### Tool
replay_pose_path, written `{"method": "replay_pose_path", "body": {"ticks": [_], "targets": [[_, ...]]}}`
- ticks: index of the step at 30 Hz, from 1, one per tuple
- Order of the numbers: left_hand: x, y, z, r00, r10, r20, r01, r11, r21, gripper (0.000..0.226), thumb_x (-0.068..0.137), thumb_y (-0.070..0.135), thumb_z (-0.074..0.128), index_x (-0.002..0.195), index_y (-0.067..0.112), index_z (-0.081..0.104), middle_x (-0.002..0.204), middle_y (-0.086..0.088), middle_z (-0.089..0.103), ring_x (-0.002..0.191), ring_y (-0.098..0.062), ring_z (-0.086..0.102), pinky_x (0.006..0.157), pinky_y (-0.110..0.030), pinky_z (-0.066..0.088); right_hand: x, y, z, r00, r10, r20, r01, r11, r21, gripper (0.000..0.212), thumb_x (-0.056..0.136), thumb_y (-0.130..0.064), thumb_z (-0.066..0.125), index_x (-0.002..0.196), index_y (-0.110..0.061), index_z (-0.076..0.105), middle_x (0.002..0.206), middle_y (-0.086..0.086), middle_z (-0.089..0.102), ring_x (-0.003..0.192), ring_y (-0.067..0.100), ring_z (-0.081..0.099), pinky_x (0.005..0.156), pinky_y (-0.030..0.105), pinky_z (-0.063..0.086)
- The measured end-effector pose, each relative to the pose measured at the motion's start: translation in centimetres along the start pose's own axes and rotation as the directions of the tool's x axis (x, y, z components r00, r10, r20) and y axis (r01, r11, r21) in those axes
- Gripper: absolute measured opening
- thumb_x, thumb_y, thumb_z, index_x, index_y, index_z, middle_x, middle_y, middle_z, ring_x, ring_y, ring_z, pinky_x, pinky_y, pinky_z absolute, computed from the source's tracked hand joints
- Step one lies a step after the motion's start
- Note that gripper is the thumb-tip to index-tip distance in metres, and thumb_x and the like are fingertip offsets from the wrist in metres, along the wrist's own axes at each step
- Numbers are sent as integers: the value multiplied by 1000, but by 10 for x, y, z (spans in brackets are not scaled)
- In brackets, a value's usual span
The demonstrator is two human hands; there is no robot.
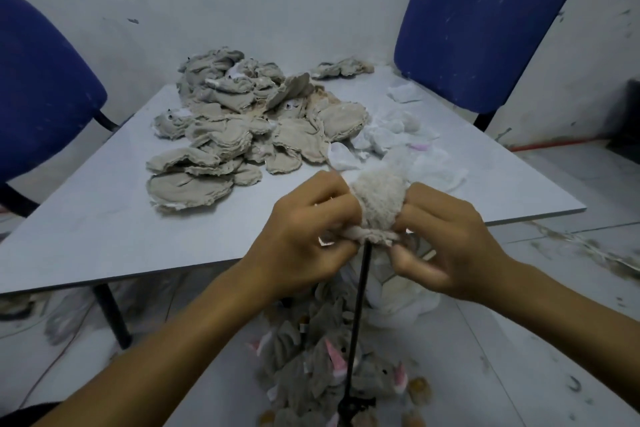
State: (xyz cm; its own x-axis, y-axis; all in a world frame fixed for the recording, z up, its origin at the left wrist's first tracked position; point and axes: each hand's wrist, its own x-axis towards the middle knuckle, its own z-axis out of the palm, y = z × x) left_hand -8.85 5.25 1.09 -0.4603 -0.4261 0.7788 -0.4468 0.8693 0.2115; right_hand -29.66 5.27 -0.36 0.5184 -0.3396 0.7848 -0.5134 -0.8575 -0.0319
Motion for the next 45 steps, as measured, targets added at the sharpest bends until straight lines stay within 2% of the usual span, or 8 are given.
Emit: {"method": "replay_pose_path", "body": {"ticks": [7,17,23,27,32,39,42,45], "targets": [[-36,7,25,996,36,77,-45,992,119,26,66,-17,69,60,1,51,66,-16,45,58,-28,42,52,-37,29,-33,-5,17,986,-97,135,110,990,-91,20,87,-10,56,70,-4,64,69,9,53,62,27,45,50,33,37],[-77,0,56,985,-120,127,110,991,80,20,75,-11,72,65,0,59,68,-16,53,60,-29,47,56,-31,35,-69,-15,61,997,77,11,-78,981,179,11,94,-12,55,88,-18,47,86,3,47,77,24,49,78,23,41],[-87,1,56,977,-140,161,138,990,24,18,79,-10,68,68,0,58,71,-16,54,62,-31,49,56,-32,40,-73,-18,67,987,141,72,-153,966,207,15,85,-5,62,75,-9,52,74,9,52,71,27,50,59,41,45],[-75,3,37,922,-252,296,314,931,-187,17,87,17,62,90,1,66,112,-13,52,101,-31,53,80,-41,47,-54,-12,45,990,63,129,-71,996,54,9,89,-20,60,91,-11,61,99,14,55,82,28,50,64,30,40],[-41,17,26,907,-419,25,371,771,-517,19,85,15,63,78,-1,70,102,-7,66,93,-22,64,77,-35,52,-23,-8,18,992,-108,-65,101,991,-91,13,88,-14,67,80,-7,60,96,19,63,87,30,48,78,30,37],[-81,11,47,943,-312,113,327,931,-164,12,82,-3,71,73,0,65,81,-3,66,73,-13,58,67,-17,44,-65,-10,45,976,-44,212,60,996,-71,20,81,-10,70,98,-1,74,103,17,70,94,37,66,76,43,57],[-81,7,47,939,-314,139,337,920,-199,11,82,-1,73,73,1,66,88,4,64,78,-5,58,71,-13,43,-69,-10,47,959,31,281,-14,998,-63,27,81,-13,70,105,-1,73,112,18,69,104,39,65,78,43,58],[-65,11,37,909,-394,135,416,834,-362,8,80,2,73,73,-1,73,107,-4,66,97,-13,65,78,-33,53,-53,-11,38,973,-5,232,26,996,-84,20,79,-13,72,95,0,73,96,19,69,88,37,62,68,40,55]]}}
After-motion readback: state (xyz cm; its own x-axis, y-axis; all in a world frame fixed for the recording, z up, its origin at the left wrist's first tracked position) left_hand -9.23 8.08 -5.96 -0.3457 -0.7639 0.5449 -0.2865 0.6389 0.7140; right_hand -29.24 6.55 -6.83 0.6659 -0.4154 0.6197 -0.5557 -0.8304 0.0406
